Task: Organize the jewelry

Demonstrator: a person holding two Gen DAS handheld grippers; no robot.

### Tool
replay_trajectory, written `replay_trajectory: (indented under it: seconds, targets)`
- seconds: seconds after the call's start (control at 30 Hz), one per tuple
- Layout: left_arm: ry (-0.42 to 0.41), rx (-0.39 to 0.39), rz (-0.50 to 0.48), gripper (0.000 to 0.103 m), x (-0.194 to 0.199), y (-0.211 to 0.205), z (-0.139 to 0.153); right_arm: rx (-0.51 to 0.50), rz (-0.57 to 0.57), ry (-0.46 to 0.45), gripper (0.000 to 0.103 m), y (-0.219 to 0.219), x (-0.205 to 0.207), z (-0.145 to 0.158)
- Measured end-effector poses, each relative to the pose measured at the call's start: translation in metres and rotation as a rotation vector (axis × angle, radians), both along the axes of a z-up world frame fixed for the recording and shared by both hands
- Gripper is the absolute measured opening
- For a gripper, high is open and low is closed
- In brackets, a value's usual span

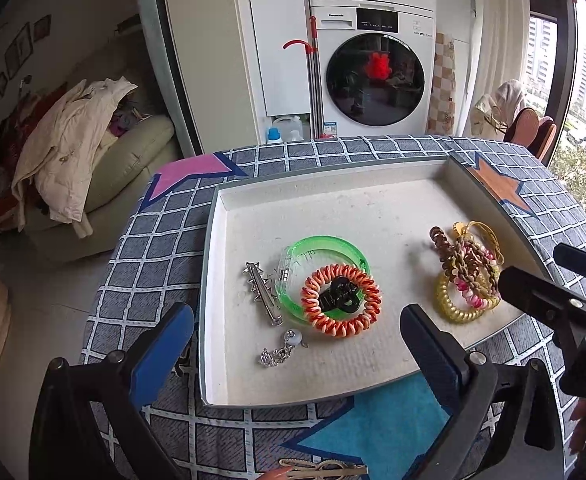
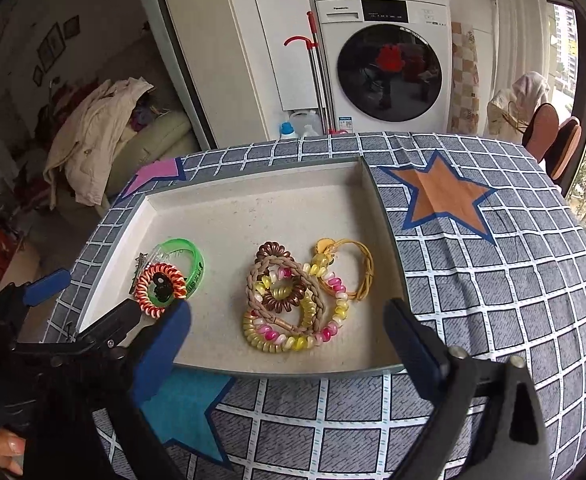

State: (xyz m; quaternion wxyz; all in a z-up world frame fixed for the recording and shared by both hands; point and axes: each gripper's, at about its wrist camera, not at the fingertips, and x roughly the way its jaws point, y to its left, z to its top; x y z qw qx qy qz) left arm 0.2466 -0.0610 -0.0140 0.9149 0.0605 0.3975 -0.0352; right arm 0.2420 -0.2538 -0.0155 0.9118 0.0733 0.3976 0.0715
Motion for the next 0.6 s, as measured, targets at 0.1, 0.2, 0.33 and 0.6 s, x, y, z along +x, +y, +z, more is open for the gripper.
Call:
replay_trajectory:
  seconds: [0.1, 0.2, 0.33, 0.6]
  targets:
    - [0.001, -0.003, 0.004, 0.103, -0.005, 0.002, 0.002, 0.001, -0.011, -0.023, 0.103, -0.002, -0.004, 0.003]
    - [0.010, -0.005, 0.022, 0.103, -0.009, 0.005, 0.003, -0.011, -0.024, -0.040, 0.103, -0.004, -0.010, 0.007]
    - [-0.012, 0.007, 0.046, 0.103, -0.021, 0.007, 0.007, -0.034, -0.030, -0.067, 0.103, -0.004, -0.022, 0.016]
    - [-0.072, -0.002, 0.084, 0.103, -0.057, 0.010, 0.017, -0.127, -0.025, -0.115, 0.103, 0.004, -0.051, 0.026]
